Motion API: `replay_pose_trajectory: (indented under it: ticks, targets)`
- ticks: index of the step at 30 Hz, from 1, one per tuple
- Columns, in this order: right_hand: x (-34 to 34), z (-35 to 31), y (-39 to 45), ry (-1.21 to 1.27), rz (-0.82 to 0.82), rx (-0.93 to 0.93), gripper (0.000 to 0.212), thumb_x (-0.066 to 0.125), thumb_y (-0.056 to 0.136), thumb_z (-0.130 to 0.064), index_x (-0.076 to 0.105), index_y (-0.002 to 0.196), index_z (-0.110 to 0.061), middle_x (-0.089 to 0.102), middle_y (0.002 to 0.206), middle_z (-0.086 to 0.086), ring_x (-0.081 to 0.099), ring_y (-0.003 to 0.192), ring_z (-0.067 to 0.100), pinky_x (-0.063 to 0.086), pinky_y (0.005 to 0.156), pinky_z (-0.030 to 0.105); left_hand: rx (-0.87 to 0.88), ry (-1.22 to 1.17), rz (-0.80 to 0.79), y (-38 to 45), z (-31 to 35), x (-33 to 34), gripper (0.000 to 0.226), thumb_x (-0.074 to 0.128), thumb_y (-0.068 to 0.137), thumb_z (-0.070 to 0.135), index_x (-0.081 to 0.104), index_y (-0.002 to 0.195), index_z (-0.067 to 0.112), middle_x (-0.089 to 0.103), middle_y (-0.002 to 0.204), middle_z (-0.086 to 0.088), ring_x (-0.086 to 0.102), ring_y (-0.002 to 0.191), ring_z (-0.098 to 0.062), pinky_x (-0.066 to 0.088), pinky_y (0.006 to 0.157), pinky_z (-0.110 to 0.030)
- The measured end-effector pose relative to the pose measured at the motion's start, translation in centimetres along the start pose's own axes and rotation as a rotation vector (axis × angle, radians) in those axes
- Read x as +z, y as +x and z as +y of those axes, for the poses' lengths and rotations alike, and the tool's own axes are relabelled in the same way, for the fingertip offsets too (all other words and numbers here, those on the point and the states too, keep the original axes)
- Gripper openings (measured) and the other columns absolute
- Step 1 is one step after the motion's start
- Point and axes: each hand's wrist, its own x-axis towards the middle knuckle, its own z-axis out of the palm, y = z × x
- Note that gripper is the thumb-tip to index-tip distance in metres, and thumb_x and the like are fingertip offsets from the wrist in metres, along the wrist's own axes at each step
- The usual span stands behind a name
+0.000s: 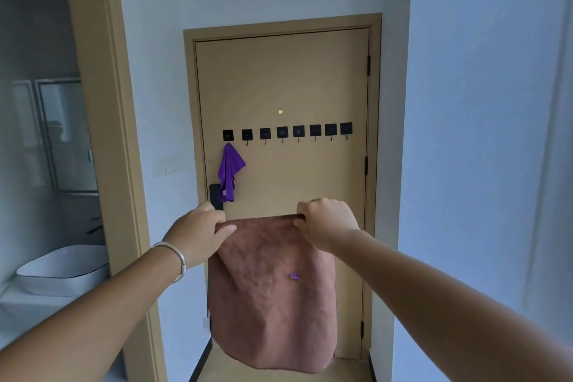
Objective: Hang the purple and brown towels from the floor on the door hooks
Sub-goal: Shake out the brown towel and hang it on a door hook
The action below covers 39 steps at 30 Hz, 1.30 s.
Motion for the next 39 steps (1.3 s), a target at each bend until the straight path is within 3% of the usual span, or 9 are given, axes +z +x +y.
replay_pose_trajectory:
  ticks: [9, 20, 29, 34, 39]
  targets:
    - [6.3, 5.3, 10.0, 0.039, 0.004, 0.057, 0.022, 0.046, 0.095, -0.036, 0.059, 0.095, -0.018, 0.062, 0.088, 0.005, 0.049, 0.069, 0.027, 0.033, 0.058, 0.03, 0.022, -0.057, 0.025, 11.3, -2.5, 5.7, 0.027, 0.051, 0.092, 0.042, 0.051, 0.071, 0.025, 0.044, 0.085, 0.012, 0.049, 0.069, -0.006, 0.035, 0.058, -0.023]
    - [16.4, 8.9, 24.1, -0.017, -0.007, 0.094, 0.021, 0.044, 0.096, -0.034, 0.059, 0.095, -0.019, 0.061, 0.089, 0.003, 0.05, 0.069, 0.025, 0.034, 0.057, 0.03, 0.107, -0.106, 0.022, 26.2, -9.7, 15.4, 0.029, 0.05, 0.094, 0.038, 0.053, 0.074, 0.018, 0.047, 0.081, 0.006, 0.047, 0.069, -0.007, 0.034, 0.058, -0.025]
    - [25.3, 9.7, 37.8, -0.022, -0.02, 0.101, 0.022, 0.045, 0.096, -0.034, 0.06, 0.097, -0.019, 0.063, 0.087, 0.004, 0.058, 0.075, 0.027, 0.04, 0.057, 0.031, 0.121, -0.15, 0.026, 38.9, -18.3, 21.5, 0.03, 0.054, 0.091, 0.04, 0.051, 0.065, 0.027, 0.047, 0.082, 0.01, 0.049, 0.069, -0.007, 0.035, 0.057, -0.024]
    - [29.8, 10.7, 43.7, 0.01, 0.016, 0.063, 0.017, 0.041, 0.096, -0.025, 0.056, 0.103, -0.022, 0.062, 0.09, 0.003, 0.059, 0.079, 0.03, 0.033, 0.056, 0.032, 0.108, -0.164, 0.031, 44.5, -21.4, 25.0, 0.023, 0.054, 0.092, 0.04, 0.05, 0.069, 0.035, 0.047, 0.084, 0.012, 0.048, 0.071, -0.004, 0.032, 0.058, -0.022]
    - [35.1, 12.9, 49.9, -0.029, 0.027, 0.024, 0.019, 0.038, 0.098, -0.023, 0.055, 0.106, -0.023, 0.062, 0.093, 0.004, 0.059, 0.08, 0.032, 0.036, 0.059, 0.032, 0.056, -0.133, 0.032, 50.3, -23.7, 29.3, 0.019, 0.054, 0.092, 0.038, 0.057, 0.077, 0.027, 0.047, 0.086, 0.01, 0.049, 0.074, -0.007, 0.035, 0.061, -0.022]
